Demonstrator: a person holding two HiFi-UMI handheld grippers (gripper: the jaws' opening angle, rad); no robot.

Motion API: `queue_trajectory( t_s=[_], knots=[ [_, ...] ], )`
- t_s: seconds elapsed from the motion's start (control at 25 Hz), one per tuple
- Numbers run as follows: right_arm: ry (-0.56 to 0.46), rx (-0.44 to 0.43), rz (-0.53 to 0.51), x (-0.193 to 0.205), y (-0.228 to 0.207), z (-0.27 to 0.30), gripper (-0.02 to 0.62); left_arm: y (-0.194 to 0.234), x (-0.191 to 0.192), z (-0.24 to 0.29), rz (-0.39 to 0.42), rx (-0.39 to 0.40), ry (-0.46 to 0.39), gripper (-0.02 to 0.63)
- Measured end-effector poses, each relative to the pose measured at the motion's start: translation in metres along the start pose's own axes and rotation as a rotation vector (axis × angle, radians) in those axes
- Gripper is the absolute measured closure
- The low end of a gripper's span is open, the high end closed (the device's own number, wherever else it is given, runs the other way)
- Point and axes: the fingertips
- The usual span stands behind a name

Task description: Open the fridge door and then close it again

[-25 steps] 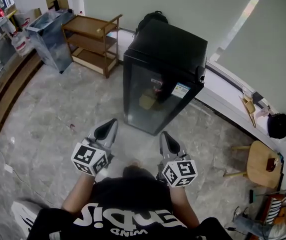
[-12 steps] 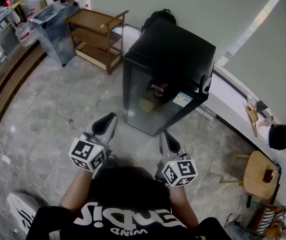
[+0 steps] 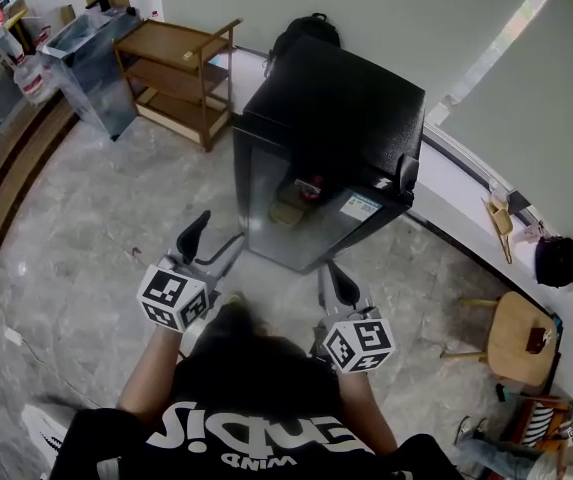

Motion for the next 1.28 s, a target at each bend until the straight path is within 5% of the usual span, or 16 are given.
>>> queue_trajectory(
  t_s=[1.28],
  knots=[
    [0.009,0.072,0.023,-0.013,-0.026,0.074,0.598,0.132,0.091,0.146,-0.05,0.053,0.231,0.305]
  ],
)
Point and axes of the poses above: the fingertips, and each gripper's own axes: z forward along the fingers, y to its left, x out of its underside, and after that the axes turned 6 degrees about x, right-handed
